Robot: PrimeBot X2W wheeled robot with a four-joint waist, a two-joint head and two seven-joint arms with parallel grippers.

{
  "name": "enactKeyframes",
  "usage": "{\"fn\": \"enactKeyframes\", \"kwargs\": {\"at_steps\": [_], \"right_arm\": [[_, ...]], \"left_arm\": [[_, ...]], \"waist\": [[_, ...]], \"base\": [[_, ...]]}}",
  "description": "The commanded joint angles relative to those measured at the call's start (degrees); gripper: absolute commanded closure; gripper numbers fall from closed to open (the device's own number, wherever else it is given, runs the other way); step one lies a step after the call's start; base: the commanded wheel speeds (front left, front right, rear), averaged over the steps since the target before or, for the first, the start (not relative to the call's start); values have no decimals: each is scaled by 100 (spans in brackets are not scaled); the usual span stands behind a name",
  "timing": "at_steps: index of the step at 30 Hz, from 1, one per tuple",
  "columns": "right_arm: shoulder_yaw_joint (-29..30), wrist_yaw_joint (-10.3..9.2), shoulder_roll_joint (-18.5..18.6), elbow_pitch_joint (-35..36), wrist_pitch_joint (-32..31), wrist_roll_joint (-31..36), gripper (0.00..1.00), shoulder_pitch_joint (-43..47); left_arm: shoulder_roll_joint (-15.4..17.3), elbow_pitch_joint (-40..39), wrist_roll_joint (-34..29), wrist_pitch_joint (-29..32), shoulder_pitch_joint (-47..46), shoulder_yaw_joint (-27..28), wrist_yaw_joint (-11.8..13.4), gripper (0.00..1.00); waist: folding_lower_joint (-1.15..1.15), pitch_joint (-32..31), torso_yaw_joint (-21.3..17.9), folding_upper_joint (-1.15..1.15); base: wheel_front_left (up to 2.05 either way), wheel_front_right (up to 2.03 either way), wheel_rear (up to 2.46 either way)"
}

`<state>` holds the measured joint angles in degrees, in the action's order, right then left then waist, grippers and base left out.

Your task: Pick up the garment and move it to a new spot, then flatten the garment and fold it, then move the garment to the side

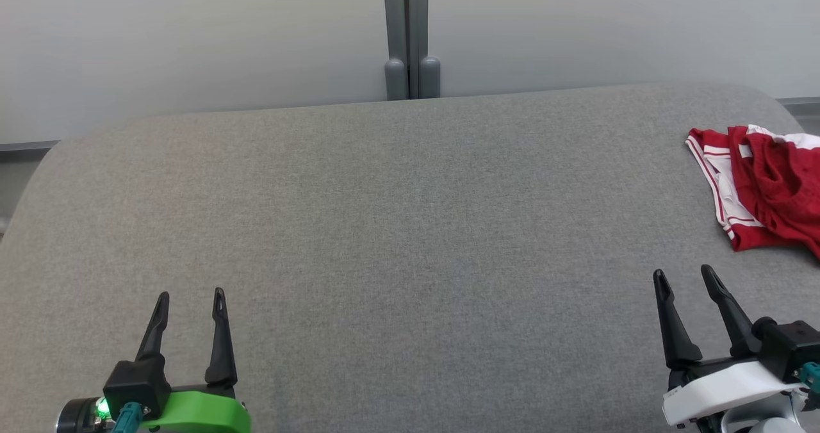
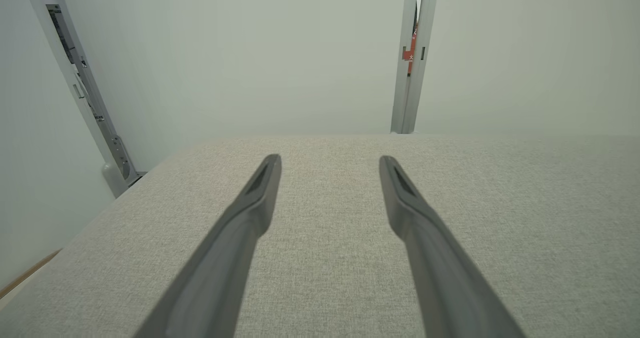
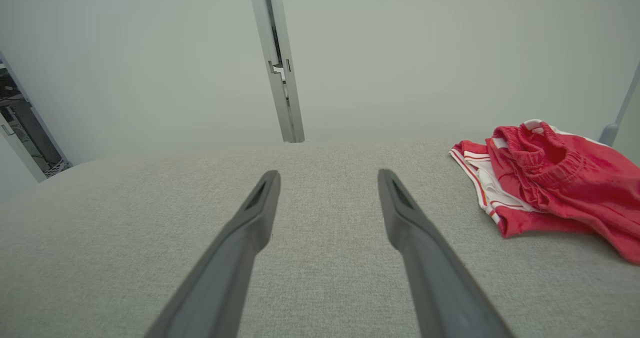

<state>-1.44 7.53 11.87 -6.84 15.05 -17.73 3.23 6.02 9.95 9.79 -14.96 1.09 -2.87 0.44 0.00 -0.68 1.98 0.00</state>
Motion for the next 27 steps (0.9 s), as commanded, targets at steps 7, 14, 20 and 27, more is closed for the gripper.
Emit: {"fn": "enactKeyframes", "kwargs": {"at_steps": [7,14,20,27], "right_arm": [[-24,-11,-60,37,13,85,0,117],[-39,-11,-98,36,13,91,0,122],[-48,-11,-107,25,13,81,0,123],[-74,1,-189,-145,-14,31,100,137]], "left_arm": [[-30,27,-28,-28,105,114,-82,0],[-54,15,-70,-28,98,188,-113,0],[-64,26,-114,-28,91,227,-139,0],[-125,199,10,46,58,232,-131,100]], "waist": [[0,-98,98,0],[0,-111,110,0],[0,-100,104,0],[0,-92,105,0]], "base": [[0,0,0],[0,0,0],[0,0,0],[0,0,0]]}}
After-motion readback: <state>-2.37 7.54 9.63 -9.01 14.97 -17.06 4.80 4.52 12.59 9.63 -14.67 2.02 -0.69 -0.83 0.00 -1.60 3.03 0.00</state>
